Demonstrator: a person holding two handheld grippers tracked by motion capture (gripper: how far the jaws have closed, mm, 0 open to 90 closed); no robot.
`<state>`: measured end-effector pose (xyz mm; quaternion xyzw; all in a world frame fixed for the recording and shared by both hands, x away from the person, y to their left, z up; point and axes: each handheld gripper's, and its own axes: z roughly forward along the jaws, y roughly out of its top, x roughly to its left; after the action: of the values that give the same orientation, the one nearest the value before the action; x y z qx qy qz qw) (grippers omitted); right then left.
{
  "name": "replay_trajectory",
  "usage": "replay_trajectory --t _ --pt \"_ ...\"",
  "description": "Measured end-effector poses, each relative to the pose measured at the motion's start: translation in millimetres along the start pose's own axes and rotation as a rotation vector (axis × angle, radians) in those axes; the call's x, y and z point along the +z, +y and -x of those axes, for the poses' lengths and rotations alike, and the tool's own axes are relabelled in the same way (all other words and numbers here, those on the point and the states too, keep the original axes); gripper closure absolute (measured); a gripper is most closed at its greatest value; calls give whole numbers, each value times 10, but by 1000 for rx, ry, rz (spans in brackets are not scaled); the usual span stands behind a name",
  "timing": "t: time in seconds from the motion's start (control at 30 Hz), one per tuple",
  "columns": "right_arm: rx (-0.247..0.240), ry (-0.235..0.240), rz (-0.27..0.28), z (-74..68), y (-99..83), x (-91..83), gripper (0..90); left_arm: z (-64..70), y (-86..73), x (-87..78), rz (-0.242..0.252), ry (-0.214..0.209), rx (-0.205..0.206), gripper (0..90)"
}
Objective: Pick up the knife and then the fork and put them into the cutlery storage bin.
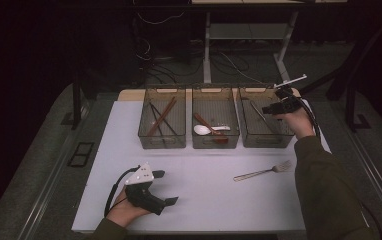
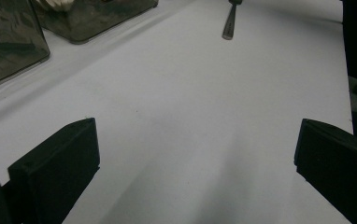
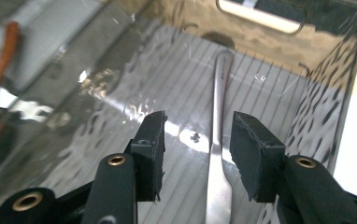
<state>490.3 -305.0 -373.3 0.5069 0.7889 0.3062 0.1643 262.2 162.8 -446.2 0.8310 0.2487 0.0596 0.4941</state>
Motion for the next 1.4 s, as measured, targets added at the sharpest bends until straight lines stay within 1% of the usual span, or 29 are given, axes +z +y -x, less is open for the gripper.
replay_trajectory --t 0.03,0.13,0.23,0.33,0.43,0.5,0.57,0.67,0.73,0.83,0.87,0.93,1.03,1.07,1.2,1.23,1.33,1.4 --pt "3 9 11 -10 -6 -45 538 -1 0 0 -1 0 1 0" --pt "-11 51 41 -57 -43 -187 542 -4 0 3 -3 2 -1 0" --pt "-30 64 79 -115 -95 -346 561 -5 1 1 -4 3 0 0" --pt "-45 106 104 -191 -175 -497 614 -5 0 -4 -2 4 -1 0" --pt "-84 118 116 -284 -274 -618 656 -5 0 -1 -4 5 -2 0" --pt "-94 127 134 -341 -348 -691 691 -3 1 0 -5 6 0 0" --pt "-109 142 143 -388 -424 -743 739 -1 3 -3 -3 6 0 0" --pt "-132 160 136 -459 -543 -782 803 -3 0 -5 -5 7 -1 0" --pt "-148 169 121 -502 -625 -785 845 -4 0 -5 -5 8 -1 0" --pt "-171 168 92 -540 -761 -774 886 -3 2 -10 -3 11 -1 0" --pt "-179 162 90 -538 -792 -768 891 -3 3 -12 -1 12 -2 0" --pt "-182 176 70 -532 -874 -754 892 -4 2 -13 0 12 -2 0" --pt "-211 167 22 -549 -970 -722 893 -2 3 -9 -2 10 -2 0" --pt "-213 165 5 -557 -999 -707 892 -1 4 -10 -1 11 0 0" --pt "-241 128 -77 -555 -1087 -577 892 -1 4 -16 -3 14 2 0" --pt "-251 113 -98 -545 -1105 -538 892 0 3 -16 -3 14 1 0" --pt "-249 96 -166 -513 -1161 -440 892 -1 3 -15 -4 13 2 0" --pt "-251 87 -195 -489 -1195 -395 892 -1 3 -11 -3 12 1 0"
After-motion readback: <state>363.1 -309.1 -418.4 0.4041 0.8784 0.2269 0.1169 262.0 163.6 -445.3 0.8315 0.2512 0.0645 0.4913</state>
